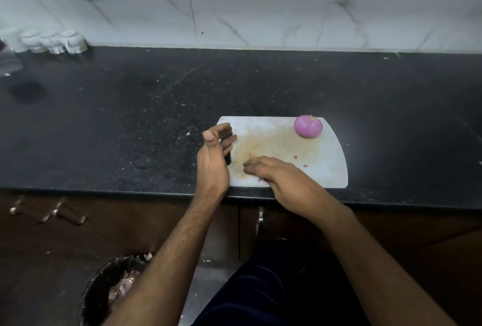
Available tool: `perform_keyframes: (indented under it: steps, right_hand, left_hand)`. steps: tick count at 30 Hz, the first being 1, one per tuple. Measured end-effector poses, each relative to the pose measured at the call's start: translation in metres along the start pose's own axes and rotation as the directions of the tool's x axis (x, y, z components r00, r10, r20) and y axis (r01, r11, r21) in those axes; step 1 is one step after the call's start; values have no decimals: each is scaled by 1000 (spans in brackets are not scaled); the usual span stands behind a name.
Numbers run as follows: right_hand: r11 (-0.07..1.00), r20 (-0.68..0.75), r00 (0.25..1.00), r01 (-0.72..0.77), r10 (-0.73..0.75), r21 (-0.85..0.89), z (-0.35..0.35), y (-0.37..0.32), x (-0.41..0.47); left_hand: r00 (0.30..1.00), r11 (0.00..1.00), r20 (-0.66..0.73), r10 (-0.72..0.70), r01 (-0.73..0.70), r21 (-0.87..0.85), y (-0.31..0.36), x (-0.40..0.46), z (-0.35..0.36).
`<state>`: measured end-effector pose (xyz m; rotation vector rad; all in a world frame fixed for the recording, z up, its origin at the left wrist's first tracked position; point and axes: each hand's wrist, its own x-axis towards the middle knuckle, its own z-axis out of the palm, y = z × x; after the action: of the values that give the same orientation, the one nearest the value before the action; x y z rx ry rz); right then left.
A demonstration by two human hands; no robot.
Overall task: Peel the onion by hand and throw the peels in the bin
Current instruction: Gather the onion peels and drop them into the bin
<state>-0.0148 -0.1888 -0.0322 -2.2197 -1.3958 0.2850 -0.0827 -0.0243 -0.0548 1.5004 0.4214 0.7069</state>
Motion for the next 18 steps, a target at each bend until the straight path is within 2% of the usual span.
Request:
perform_keyframes:
  steps: [1,3,5,7,8,10,12,13,16,18]
  right_hand:
    - [998,-15,1000,-17,18,56,-5,0,-6]
    - [983,-158,980,-99,124,155,-13,4,-15]
    - [951,-362,884,-236,295,198,-20,11,-23]
    - [906,-453,785,-373,423,200,-25,16,-30]
    - [882,-418,778,-431,469,189,-24,17,-33]
    - [878,-265,840,-475,473,60,-14,13,-33]
    - [903,-165,901,-419,401,-95,0,3,-25]
    - [916,-144,919,-384,368,-115,7,-4,-19]
    - [951,-124,947,-306,298,-52,20,-19,-5]
    - [947,-150,939,-292,310,133,20,-20,-2]
  left_hand:
    - [1000,999,5,15,-15,35,-1,-1,0]
    - [996,983,41,75,-81,167,-1,-4,0]
    - [985,924,105,137,-165,346,1,-5,1]
    - [966,847,220,133,-226,481,0,-7,1]
    - [953,813,285,100,-244,529,-1,-9,1]
    - [930,795,365,49,-258,549,-4,-14,0]
    - [930,857,365,52,-229,461,-3,-17,-1]
    - [937,889,344,58,-206,410,-1,-18,-1]
    - [959,949,269,86,-162,272,-1,-15,-5]
    - [974,972,205,97,-137,191,-3,-11,-10]
